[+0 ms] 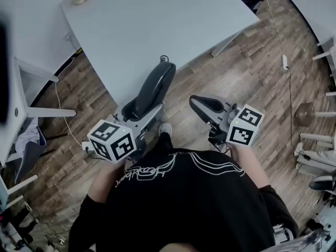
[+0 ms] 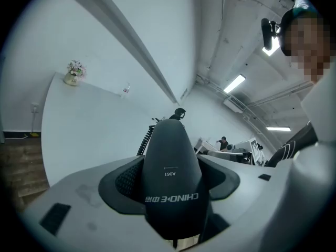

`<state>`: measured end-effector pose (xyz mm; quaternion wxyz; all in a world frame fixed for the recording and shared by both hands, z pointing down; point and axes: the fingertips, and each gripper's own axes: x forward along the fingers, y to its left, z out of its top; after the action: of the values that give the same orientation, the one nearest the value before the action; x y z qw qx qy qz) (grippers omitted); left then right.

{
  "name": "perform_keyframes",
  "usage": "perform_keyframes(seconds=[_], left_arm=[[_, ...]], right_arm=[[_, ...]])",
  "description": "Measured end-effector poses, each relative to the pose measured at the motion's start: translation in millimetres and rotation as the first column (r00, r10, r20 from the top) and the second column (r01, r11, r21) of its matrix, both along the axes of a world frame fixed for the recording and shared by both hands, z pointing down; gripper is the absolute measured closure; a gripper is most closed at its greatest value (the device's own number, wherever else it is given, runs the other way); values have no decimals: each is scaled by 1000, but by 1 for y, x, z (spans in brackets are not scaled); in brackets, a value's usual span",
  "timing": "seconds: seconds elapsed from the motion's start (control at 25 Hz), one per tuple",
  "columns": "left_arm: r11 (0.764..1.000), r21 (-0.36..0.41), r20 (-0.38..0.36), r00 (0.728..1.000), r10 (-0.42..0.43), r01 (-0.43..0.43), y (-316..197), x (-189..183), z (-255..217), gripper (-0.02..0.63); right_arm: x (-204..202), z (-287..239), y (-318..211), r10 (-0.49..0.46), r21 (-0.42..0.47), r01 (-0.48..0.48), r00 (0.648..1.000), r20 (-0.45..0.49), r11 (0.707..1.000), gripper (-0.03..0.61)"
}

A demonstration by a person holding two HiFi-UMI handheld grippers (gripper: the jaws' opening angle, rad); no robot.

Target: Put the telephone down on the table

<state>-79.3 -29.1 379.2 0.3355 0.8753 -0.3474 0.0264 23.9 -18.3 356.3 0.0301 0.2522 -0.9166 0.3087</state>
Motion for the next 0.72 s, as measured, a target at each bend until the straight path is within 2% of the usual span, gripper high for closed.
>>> perform_keyframes(seconds=[0.28, 0.72], left_arm=[[995, 6, 21, 995, -95, 95, -52, -50, -1, 330], [977, -41, 36, 978, -207, 209, -127, -65, 13, 330]], right_arm=[[-39, -6, -44, -57, 16, 57, 998, 4, 998, 539], [-48, 3, -129, -109, -8, 109, 993, 50, 994, 539]])
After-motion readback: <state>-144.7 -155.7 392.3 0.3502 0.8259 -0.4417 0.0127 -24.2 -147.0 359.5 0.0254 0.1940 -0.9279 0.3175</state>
